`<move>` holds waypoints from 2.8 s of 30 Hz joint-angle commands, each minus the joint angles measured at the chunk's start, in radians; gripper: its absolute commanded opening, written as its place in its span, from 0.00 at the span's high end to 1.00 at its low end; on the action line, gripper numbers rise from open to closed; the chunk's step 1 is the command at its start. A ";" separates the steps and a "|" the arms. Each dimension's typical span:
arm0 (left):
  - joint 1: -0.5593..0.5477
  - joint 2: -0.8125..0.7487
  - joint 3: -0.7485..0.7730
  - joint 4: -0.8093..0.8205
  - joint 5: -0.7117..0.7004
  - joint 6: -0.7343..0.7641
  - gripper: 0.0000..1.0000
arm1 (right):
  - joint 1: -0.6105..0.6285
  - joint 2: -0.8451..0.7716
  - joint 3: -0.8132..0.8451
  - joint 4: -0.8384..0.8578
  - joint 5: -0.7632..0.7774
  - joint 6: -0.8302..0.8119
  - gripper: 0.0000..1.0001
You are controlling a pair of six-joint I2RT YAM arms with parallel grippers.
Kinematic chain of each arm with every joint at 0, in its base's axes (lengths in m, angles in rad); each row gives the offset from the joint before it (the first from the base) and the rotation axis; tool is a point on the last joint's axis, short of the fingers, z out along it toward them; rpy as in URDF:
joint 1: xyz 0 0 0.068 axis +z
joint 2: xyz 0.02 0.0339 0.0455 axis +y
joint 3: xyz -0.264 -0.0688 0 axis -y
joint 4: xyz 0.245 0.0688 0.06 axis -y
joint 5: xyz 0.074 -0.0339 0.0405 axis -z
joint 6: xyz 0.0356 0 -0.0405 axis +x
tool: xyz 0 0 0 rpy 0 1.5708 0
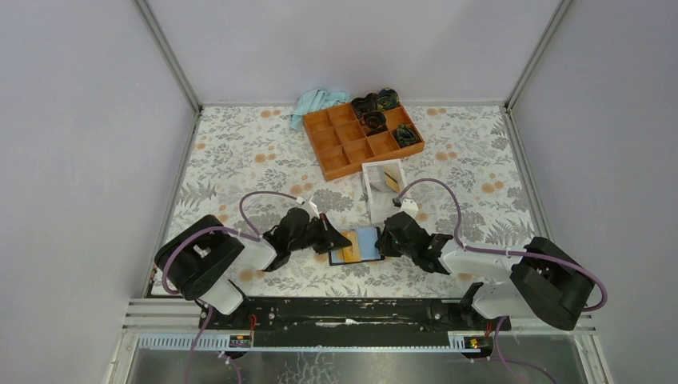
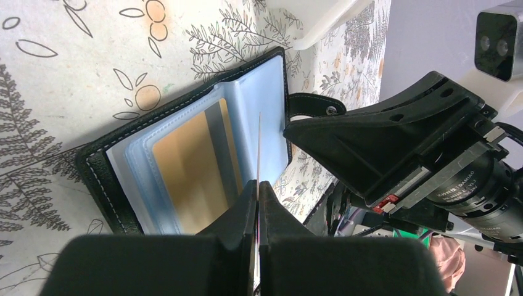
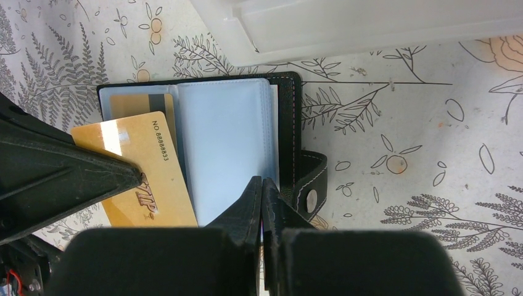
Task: Put the credit cards into the card holder
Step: Insert the credit card into the card holder.
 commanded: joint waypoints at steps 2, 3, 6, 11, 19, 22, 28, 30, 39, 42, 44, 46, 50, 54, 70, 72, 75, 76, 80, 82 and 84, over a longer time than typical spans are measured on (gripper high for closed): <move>0.006 0.006 0.024 0.057 -0.012 0.007 1.00 | 0.005 -0.009 -0.005 0.015 0.026 0.007 1.00; 0.008 0.006 0.025 0.053 -0.014 0.008 1.00 | 0.004 -0.009 -0.004 0.015 0.027 0.006 1.00; 0.012 0.008 0.021 0.053 -0.012 0.010 1.00 | 0.004 -0.013 -0.005 0.013 0.031 0.006 1.00; 0.018 0.005 0.013 0.048 -0.017 0.010 1.00 | 0.005 -0.014 -0.008 0.016 0.032 0.008 1.00; 0.028 -0.002 0.017 0.011 -0.027 0.022 1.00 | 0.004 -0.011 -0.006 0.016 0.035 0.007 1.00; 0.028 0.001 0.023 -0.007 -0.025 0.027 1.00 | 0.005 -0.008 -0.007 0.018 0.033 0.007 1.00; 0.028 0.016 0.035 -0.033 -0.018 0.036 1.00 | 0.005 -0.007 -0.006 0.019 0.034 0.008 1.00; 0.029 0.021 0.037 -0.032 -0.018 0.036 1.00 | 0.005 -0.006 -0.006 0.021 0.033 0.008 1.00; 0.028 0.024 0.045 -0.070 -0.047 0.029 1.00 | 0.005 -0.008 -0.008 0.021 0.037 0.010 1.00; 0.028 0.028 0.044 -0.082 -0.054 0.025 1.00 | 0.004 -0.005 -0.007 0.021 0.037 0.010 1.00; 0.028 0.035 0.043 -0.083 -0.054 0.019 1.00 | 0.004 -0.004 -0.007 0.023 0.037 0.010 1.00; 0.028 0.043 0.044 -0.073 -0.049 0.015 1.00 | 0.005 -0.002 -0.008 0.024 0.036 0.010 1.00; 0.028 0.064 0.047 -0.056 -0.039 0.006 1.00 | 0.005 0.000 -0.008 0.026 0.033 0.011 1.00; 0.028 0.082 0.051 -0.044 -0.029 0.003 1.00 | 0.005 0.002 -0.009 0.027 0.034 0.011 1.00; 0.027 0.128 0.083 -0.049 0.012 0.022 1.00 | 0.005 0.013 -0.002 0.029 0.025 0.009 1.00; 0.028 0.133 0.090 -0.052 0.017 0.025 1.00 | 0.005 0.012 0.001 0.026 0.027 0.007 1.00; 0.028 0.141 0.098 -0.056 0.027 0.034 1.00 | 0.005 0.012 0.002 0.025 0.027 0.005 1.00; 0.029 0.145 0.101 -0.058 0.032 0.037 1.00 | 0.005 0.013 0.002 0.025 0.027 0.003 1.00; 0.032 0.152 0.108 -0.060 0.039 0.040 1.00 | 0.005 0.015 0.005 0.022 0.027 0.002 1.00; 0.035 0.156 0.109 -0.058 0.045 0.042 1.00 | 0.005 0.017 0.003 0.023 0.028 0.004 1.00; 0.040 0.161 0.108 -0.054 0.051 0.043 1.00 | 0.004 0.017 0.000 0.023 0.029 0.004 1.00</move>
